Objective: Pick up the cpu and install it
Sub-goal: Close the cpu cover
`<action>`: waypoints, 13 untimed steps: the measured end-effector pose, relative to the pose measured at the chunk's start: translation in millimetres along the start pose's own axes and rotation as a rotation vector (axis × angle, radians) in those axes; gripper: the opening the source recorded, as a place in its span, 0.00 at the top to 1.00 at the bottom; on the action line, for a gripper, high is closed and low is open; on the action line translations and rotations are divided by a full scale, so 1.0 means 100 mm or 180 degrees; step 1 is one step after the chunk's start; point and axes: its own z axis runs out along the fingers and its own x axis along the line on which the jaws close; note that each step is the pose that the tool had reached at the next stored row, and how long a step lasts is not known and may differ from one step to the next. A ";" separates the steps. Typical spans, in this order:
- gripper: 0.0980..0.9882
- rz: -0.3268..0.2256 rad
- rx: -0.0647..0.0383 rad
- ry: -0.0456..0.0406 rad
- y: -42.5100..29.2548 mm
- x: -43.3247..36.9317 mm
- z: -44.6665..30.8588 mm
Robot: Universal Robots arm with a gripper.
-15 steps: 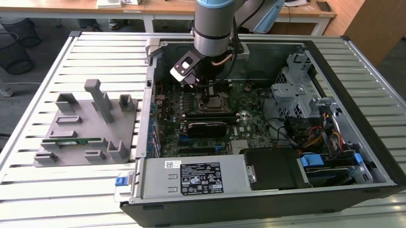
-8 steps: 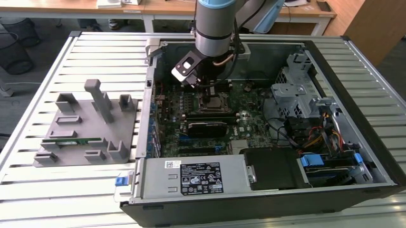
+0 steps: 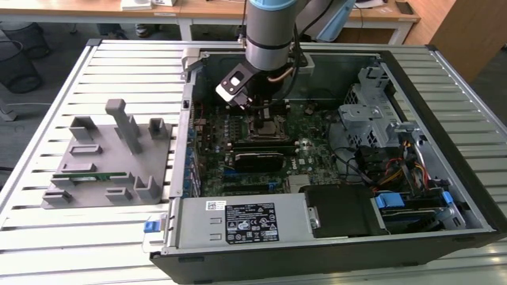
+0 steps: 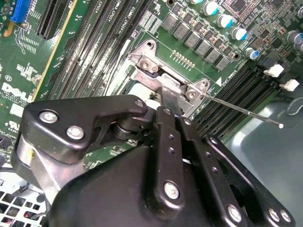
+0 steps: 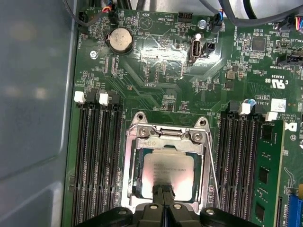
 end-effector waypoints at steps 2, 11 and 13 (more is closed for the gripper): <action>0.99 0.0000 -0.0001 0.0001 -0.008 0.001 -0.002; 0.99 -0.0004 0.0000 0.0000 -0.052 0.003 0.016; 0.99 -0.0004 0.0002 -0.0002 -0.054 0.002 0.031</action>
